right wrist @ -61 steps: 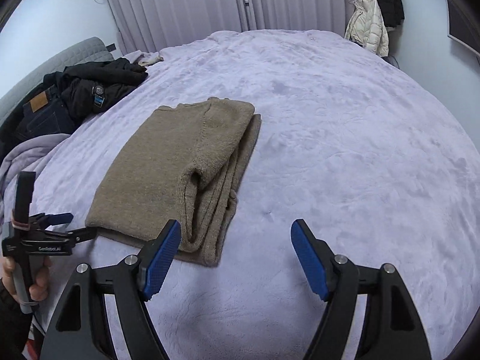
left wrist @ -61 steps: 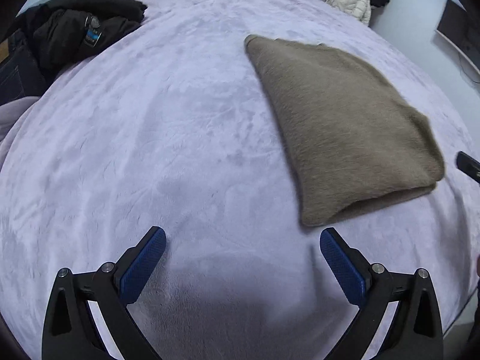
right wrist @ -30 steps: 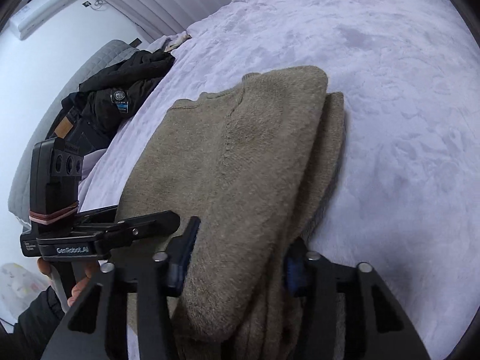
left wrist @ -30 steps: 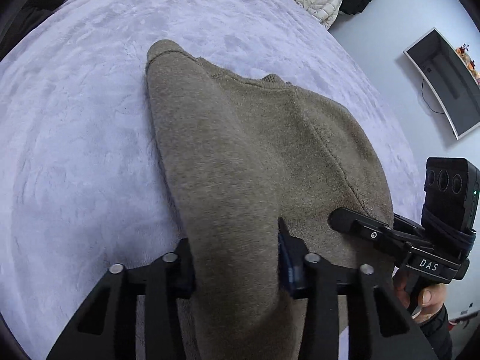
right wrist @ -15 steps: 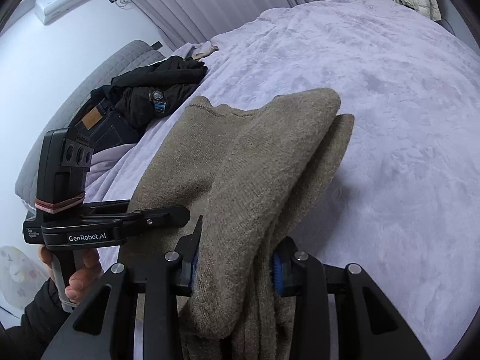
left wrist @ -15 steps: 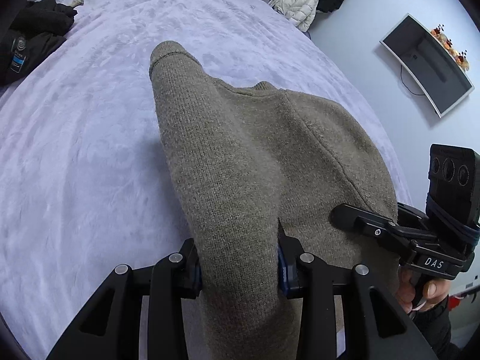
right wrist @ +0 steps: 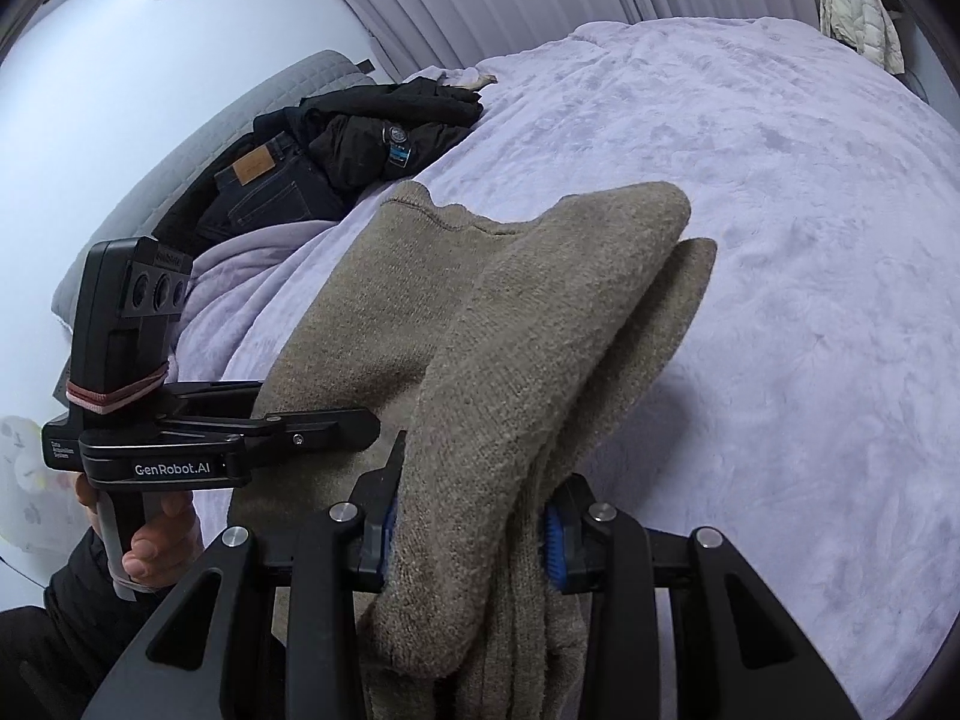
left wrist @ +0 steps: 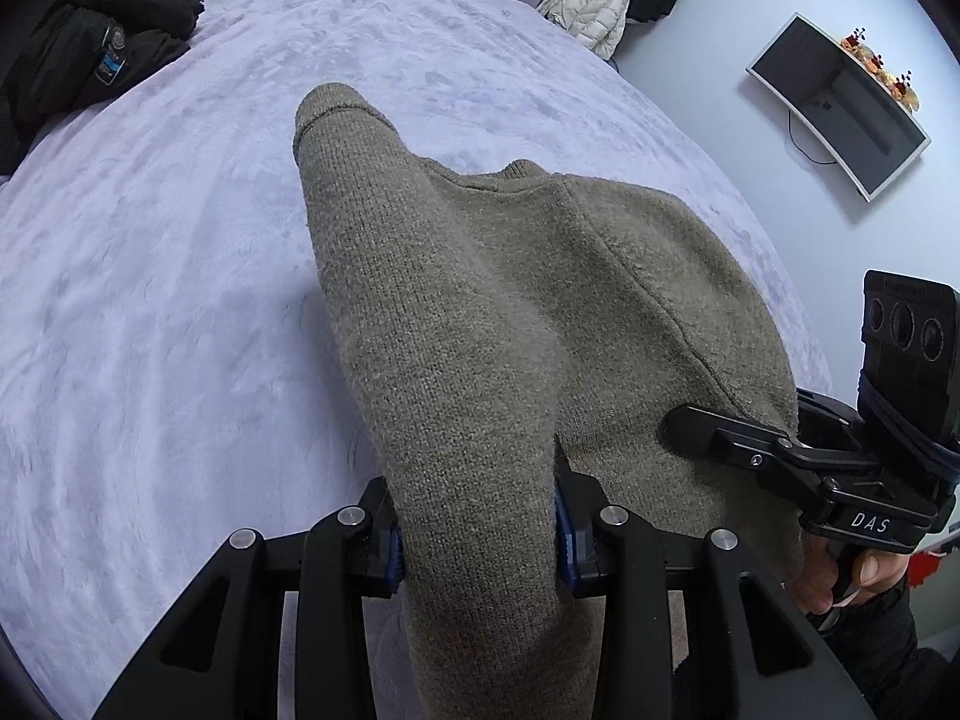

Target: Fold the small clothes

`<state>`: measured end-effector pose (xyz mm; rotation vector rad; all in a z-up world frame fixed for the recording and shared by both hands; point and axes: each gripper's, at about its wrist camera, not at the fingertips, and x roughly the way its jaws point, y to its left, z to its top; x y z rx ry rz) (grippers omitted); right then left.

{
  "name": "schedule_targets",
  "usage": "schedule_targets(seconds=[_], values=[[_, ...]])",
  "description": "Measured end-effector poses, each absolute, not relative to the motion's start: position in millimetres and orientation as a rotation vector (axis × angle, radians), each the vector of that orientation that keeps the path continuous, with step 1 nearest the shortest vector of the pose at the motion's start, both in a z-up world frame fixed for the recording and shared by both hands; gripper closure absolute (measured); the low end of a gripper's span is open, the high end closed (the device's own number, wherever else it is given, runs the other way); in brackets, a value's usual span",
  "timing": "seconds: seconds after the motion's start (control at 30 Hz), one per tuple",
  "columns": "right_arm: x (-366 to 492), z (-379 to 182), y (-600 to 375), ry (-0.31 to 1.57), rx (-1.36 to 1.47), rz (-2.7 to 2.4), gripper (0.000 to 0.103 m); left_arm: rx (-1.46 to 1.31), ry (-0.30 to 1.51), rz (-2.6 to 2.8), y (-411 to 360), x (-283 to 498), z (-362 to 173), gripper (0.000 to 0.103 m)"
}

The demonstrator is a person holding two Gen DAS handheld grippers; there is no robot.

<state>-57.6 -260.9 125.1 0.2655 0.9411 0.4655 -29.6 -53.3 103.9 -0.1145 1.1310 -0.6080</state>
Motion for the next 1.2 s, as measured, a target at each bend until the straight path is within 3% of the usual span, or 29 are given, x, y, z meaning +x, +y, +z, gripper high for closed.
schedule_targets(seconds=[0.1,0.13,0.2,0.27,0.3,0.33,0.47,0.67,0.87,1.13,1.17,1.2], values=[[-66.7,103.1,-252.3,0.947,0.234,0.456,0.064,-0.124,1.152,-0.584,-48.3,-34.4,76.0,0.065],[-68.0,93.6,-249.5,0.953,0.220,0.453,0.064,-0.118,1.154,-0.572,-46.9,-36.2,65.7,0.060],[-68.1,72.3,-248.7,0.983,0.216,0.424,0.060,-0.127,1.122,-0.526,-39.9,-42.8,54.0,0.044],[-70.2,60.3,-256.3,0.996,0.216,0.362,0.044,-0.138,1.077,-0.478,-26.4,-52.8,55.4,0.019],[-73.8,59.0,-264.8,0.990,0.223,0.323,0.035,-0.145,1.060,-0.471,-18.9,-58.9,58.8,0.019],[-79.4,62.0,-274.0,0.971,0.241,0.290,0.032,-0.156,1.040,-0.469,-11.7,-65.2,63.3,0.019],[-110.3,88.9,-298.8,0.874,0.238,0.173,0.032,-0.121,0.904,-0.456,3.4,-87.7,96.1,0.019],[-141.8,130.6,-238.8,0.732,-0.068,0.352,0.032,0.040,0.761,-0.678,-56.4,-107.2,121.7,0.019],[-137.3,74.4,-211.5,0.842,-0.244,0.397,0.030,0.106,0.938,-0.629,-70.8,-70.9,50.6,0.019],[-136.1,77.8,-232.1,0.835,-0.176,0.458,0.029,0.149,0.916,-0.588,-76.9,-75.4,74.3,0.018],[-135.3,84.7,-234.8,0.826,-0.167,0.473,0.029,0.158,0.909,-0.575,-77.2,-73.4,76.3,0.014],[-133.5,92.1,-239.4,0.806,-0.158,0.481,0.028,0.171,0.905,-0.546,-77.9,-67.3,78.3,0.001]])
